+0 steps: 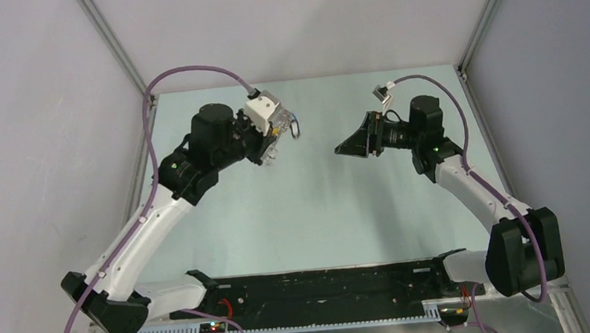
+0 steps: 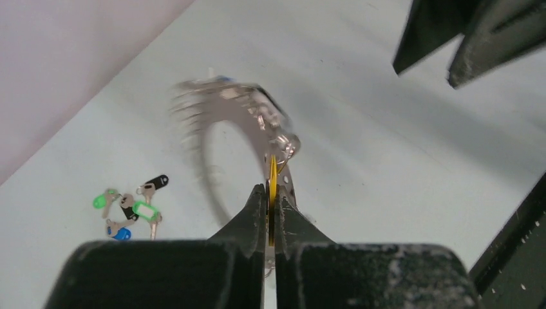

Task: Remove the keys from the keyring

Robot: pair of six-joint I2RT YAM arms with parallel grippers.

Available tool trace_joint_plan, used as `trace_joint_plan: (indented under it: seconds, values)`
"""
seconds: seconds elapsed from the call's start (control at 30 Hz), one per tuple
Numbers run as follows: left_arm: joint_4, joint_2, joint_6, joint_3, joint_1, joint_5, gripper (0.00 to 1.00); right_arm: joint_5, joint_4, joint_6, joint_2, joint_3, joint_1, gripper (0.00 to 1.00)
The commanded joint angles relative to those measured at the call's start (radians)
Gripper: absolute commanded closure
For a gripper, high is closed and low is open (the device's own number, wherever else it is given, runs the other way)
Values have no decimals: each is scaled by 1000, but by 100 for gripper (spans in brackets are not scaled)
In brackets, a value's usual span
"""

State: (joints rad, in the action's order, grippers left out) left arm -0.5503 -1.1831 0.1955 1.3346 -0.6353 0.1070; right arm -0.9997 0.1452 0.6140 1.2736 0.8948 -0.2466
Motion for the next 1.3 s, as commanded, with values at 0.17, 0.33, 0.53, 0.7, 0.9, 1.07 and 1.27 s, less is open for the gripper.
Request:
trace_joint_plan:
  seconds: [0.17,0.33,0.53,0.7,0.9,1.07,1.27]
  values:
    - [-90,-68,44,-21,0,60,100,303,16,-244,-63,36,-106,17]
    - [-90,-72,36,-17,2,68,100,420,148,-312,-138,-54,-191,1]
    - [-24,-6,43,-76,3,83,100,419,586,-140,-259,-283,-136,1]
    - [82,106,43,-175,3,57,100,412,482,-427,-306,-262,-243,5]
    - [115,147,55,-215,2,24,100,542,425,-721,-291,-261,-428,34]
    - [138,192,79,-244,1,14,100,542,539,-776,-203,-258,-503,44]
    - [166,234,110,-282,-3,39,100,524,745,-807,-86,-253,-540,53]
